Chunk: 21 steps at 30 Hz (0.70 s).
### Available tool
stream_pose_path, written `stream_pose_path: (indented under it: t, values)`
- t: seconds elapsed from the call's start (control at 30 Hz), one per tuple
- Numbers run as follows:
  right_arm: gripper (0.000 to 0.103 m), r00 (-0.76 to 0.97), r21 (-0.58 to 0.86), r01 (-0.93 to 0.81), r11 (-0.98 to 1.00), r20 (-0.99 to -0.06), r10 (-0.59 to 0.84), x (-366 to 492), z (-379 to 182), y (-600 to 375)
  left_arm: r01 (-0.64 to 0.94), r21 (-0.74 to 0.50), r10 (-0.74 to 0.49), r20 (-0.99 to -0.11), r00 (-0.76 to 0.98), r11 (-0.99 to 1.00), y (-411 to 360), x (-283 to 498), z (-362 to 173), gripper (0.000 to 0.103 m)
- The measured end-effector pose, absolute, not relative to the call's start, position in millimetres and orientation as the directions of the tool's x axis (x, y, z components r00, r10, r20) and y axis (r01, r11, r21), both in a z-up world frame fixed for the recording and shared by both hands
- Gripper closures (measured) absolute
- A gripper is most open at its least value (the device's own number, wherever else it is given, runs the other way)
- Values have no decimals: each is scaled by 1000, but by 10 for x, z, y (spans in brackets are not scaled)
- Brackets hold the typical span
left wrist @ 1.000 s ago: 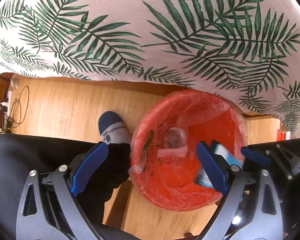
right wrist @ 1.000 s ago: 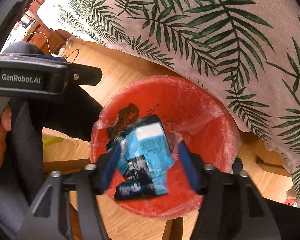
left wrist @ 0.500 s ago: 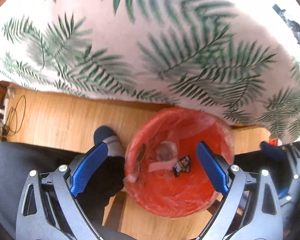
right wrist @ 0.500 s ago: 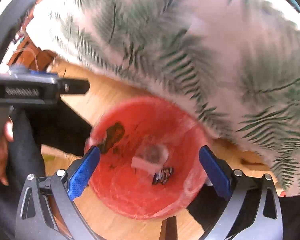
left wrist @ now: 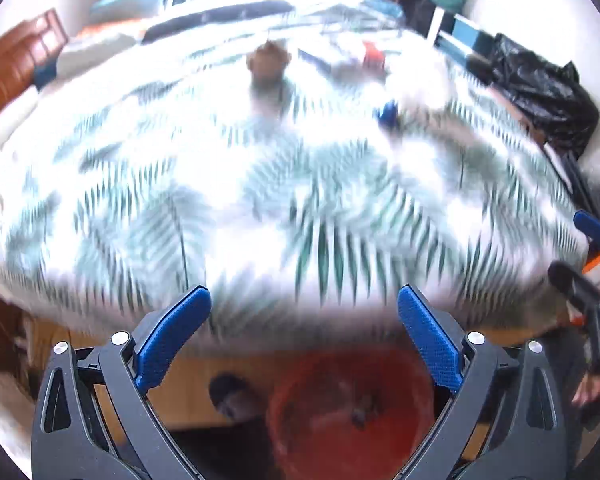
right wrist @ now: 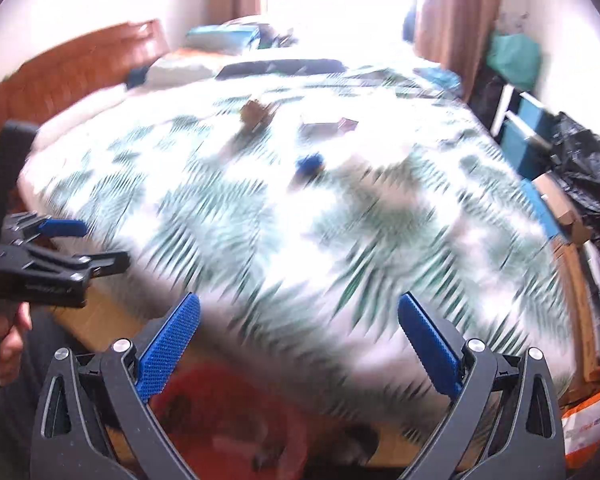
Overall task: Collect trash
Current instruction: 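Grasp the brown paper ball with the left tool while the right tool grasps the white plastic bag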
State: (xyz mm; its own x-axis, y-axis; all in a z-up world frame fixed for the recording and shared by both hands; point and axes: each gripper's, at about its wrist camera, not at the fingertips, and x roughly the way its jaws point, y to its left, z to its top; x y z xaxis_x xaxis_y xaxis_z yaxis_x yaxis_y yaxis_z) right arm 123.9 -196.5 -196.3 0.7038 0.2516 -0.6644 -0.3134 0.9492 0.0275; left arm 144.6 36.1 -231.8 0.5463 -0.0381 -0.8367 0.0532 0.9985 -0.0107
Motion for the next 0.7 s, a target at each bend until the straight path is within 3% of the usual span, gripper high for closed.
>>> stream_pose_path:
  t: [0.33, 0.7]
  values:
    - [5, 755, 27, -224, 974, -627, 191, 2393, -1507, -2238, 84, 11, -44, -778, 627, 996, 360, 2763, -1844, 6]
    - [5, 758, 29, -161, 987, -637, 143, 3532, -1629, -2128, 71, 46, -10, -771, 636, 996, 360, 3959, -2040, 6]
